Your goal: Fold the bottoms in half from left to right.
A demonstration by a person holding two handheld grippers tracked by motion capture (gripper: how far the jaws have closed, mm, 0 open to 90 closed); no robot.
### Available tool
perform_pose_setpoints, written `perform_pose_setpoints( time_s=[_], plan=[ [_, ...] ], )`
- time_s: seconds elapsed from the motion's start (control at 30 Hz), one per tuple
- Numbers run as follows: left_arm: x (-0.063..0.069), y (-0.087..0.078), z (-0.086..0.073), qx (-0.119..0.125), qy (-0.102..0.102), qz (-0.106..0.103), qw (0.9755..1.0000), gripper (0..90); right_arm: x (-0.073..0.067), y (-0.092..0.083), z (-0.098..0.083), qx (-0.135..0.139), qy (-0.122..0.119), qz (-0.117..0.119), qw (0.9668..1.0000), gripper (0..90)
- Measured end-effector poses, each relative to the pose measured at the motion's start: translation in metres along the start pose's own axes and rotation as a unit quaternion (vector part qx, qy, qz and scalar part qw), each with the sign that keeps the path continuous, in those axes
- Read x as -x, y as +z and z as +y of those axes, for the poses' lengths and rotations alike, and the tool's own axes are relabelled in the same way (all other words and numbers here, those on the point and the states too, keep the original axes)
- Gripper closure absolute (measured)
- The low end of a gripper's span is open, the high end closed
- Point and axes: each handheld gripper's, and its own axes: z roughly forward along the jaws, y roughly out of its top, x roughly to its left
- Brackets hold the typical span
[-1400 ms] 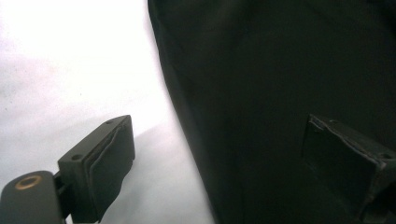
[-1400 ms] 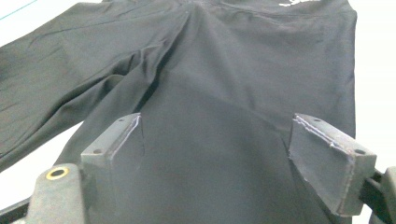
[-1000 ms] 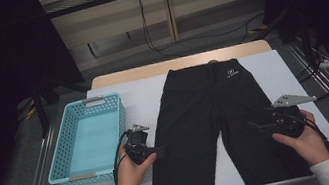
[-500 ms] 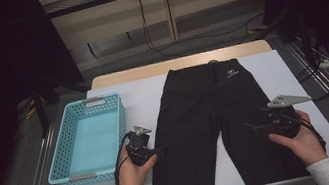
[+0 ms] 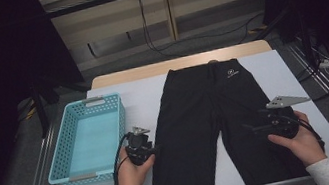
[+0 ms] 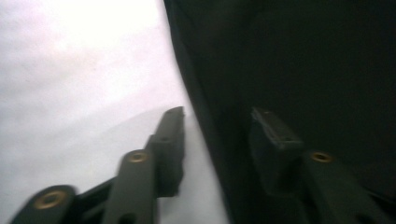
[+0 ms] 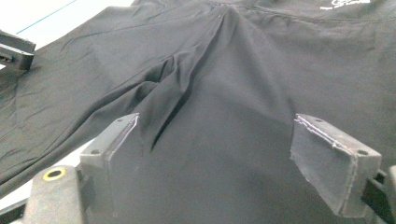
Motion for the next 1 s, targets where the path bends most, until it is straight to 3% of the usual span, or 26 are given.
perform_pose_setpoints(
  time_s=[0.2, 0.47, 0.63, 0.7, 1.0],
  plan=[
    [0.002, 0.000, 0.000, -0.003, -0.004, -0.001, 1.0000, 66.3, -0.002, 0.002, 0.001, 0.000, -0.002, 0.004, 1.0000, 17.5],
    [-0.002, 0.000, 0.000, 0.000, -0.035, -0.001, 0.9994, 76.6, -0.008, 0.003, 0.003, 0.004, -0.004, 0.006, 1.0000, 15.3],
    [0.002, 0.004, 0.002, -0.005, -0.047, -0.039, 0.9981, 86.7, -0.012, 0.006, 0.005, 0.005, -0.005, 0.006, 1.0000, 14.6],
    [0.003, 0.004, 0.004, -0.008, -0.037, -0.034, 0.9987, 88.0, -0.015, 0.008, 0.006, 0.005, -0.010, 0.007, 0.9999, 14.7],
    [0.009, -0.003, 0.012, 0.013, -0.046, -0.059, 0.9971, 89.2, -0.030, 0.021, 0.014, 0.009, -0.022, 0.013, 0.9996, 14.5]
  ],
)
